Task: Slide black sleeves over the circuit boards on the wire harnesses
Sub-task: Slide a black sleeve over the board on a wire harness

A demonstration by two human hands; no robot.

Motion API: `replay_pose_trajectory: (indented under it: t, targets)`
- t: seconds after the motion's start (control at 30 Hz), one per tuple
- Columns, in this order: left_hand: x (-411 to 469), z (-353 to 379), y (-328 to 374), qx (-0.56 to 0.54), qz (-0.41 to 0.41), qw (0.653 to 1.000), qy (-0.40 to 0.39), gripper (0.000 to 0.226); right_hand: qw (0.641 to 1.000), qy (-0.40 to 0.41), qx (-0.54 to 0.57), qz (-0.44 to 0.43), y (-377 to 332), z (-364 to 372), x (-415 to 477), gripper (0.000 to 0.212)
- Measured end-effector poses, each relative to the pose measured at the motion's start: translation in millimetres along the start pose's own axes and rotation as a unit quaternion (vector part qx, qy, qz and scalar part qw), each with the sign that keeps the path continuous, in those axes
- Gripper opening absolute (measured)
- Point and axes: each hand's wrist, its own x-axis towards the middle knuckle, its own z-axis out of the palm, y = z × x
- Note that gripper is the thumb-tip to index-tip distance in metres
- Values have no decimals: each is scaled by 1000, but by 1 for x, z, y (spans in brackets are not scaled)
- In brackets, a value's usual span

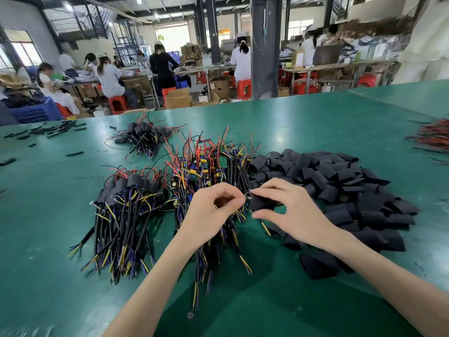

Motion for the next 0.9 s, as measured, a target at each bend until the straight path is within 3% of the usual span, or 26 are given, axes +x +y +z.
replay_pose_trajectory:
  t: [0.23, 0.77, 0.83, 0.9]
  targets:
    - [-3, 2, 4, 22, 8, 1000, 16, 20, 997, -10, 66, 50, 1, -1, 2, 38]
    - [-5, 7, 5, 24, 1, 999, 48, 23, 998, 41, -48, -25, 0, 13, -4, 46]
    - [-3, 1, 6, 40, 23, 996, 78, 21, 996, 44, -67, -25, 1, 12, -3, 56]
    - [2, -14, 6, 52, 36, 985, 162, 19, 993, 54, -107, -20, 4, 9, -1, 63]
